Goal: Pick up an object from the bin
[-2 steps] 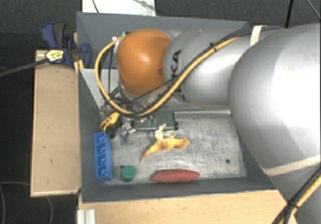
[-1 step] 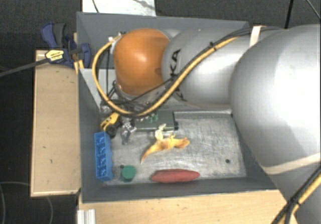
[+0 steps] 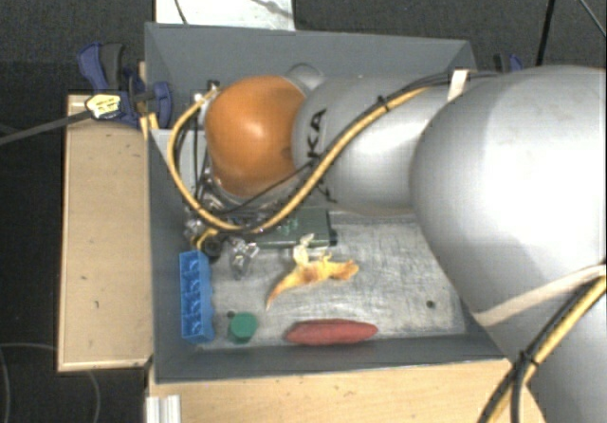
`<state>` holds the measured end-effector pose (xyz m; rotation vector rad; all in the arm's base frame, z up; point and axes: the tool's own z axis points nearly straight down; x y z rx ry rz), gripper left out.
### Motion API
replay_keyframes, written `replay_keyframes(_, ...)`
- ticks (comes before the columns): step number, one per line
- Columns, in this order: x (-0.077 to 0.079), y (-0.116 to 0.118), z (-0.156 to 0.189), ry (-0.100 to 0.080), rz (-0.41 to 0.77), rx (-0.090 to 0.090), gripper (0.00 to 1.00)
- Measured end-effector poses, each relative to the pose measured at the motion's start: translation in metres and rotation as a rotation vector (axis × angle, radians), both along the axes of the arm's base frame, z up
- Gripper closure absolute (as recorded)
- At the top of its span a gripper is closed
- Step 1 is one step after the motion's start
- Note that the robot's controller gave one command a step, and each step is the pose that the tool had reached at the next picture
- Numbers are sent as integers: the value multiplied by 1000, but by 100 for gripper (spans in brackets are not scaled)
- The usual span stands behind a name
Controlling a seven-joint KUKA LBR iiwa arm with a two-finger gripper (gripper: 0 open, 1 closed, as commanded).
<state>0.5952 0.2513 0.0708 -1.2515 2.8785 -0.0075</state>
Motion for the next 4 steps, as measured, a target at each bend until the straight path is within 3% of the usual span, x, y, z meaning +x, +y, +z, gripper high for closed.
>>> replay_keyframes(1,0,-4,4,-4,56,10,100)
replay_keyframes(3,2,-3,24,-1,54,8,100)
replay_keyframes(4,2,-3,94,-3,49,7,100)
